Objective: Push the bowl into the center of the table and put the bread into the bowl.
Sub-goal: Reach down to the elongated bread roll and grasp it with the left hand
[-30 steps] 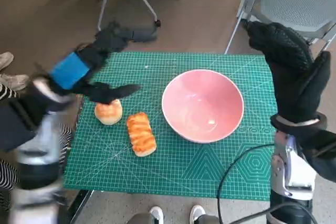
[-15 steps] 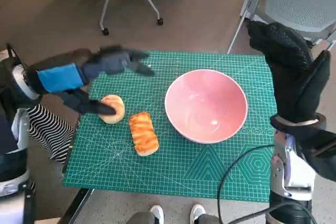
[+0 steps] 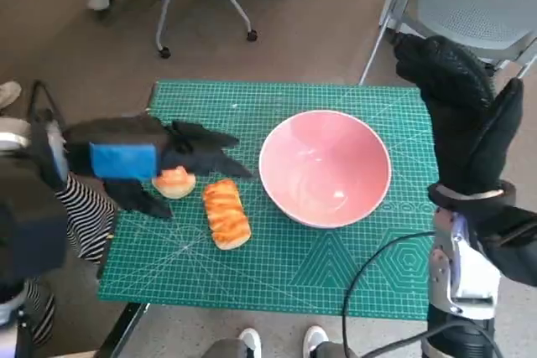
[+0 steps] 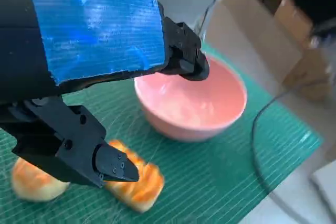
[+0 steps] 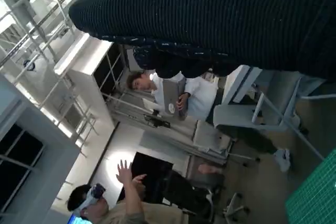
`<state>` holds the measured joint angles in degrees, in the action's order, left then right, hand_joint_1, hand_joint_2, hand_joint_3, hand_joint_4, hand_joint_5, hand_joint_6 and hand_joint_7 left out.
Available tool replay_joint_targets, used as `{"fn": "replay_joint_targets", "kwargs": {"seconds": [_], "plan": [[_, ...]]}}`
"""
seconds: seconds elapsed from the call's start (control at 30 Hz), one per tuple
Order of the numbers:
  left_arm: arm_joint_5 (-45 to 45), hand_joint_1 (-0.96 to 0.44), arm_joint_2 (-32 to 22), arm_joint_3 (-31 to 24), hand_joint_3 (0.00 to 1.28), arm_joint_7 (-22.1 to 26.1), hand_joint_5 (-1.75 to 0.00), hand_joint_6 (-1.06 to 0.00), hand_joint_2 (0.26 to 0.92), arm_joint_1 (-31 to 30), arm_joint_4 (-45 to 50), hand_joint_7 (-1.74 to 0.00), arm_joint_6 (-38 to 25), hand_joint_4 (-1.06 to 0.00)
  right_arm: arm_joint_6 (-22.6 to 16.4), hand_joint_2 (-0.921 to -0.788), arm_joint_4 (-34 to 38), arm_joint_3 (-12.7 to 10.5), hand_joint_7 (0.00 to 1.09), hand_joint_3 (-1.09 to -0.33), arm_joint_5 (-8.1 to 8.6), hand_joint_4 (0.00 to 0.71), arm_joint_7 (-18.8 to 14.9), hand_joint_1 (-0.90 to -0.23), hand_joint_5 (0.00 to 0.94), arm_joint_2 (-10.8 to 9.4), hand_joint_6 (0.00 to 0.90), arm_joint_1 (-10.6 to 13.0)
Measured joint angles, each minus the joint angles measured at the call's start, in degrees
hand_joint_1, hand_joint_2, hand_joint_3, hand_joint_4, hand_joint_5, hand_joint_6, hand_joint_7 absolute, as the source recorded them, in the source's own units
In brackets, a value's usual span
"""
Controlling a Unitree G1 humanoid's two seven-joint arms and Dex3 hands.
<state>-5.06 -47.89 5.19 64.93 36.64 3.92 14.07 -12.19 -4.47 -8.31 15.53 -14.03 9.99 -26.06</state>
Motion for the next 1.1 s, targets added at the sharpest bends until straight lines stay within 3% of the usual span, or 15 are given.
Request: {"fn": "replay_joint_targets", "kwargs": {"seconds": [0.5, 0.87, 1.1], "plan": [[5.26, 0.02, 4.75, 5.98, 0.02, -1.33, -0.01, -0.46, 0.765, -3.75, -13.30, -0.03, 17.86, -0.27, 0.02, -0.921, 0.01, -0.27, 0.54, -0.632, 0.10, 0.231, -0.01, -0.693, 0.011, 0.01, 0.130, 0.17], [9.28, 0.00, 5.88, 8.05, 0.02, -3.75, -0.01, -0.46, 0.774, -3.55, -18.27, -0.02, 22.77, -0.29, 0.01, -0.921, -0.01, -0.34, 0.54, -0.639, 0.08, 0.228, -0.01, -0.695, 0.007, 0.06, 0.131, 0.33], [15.39, 0.00, 9.08, 10.66, 0.02, -9.30, -0.01, -0.46, 0.781, -2.26, -24.94, -0.02, 28.06, -0.31, -0.11, -0.921, -0.04, -0.39, 0.54, -0.655, -0.06, 0.227, -0.02, -0.694, 0.006, 0.24, 0.128, 0.83]]}}
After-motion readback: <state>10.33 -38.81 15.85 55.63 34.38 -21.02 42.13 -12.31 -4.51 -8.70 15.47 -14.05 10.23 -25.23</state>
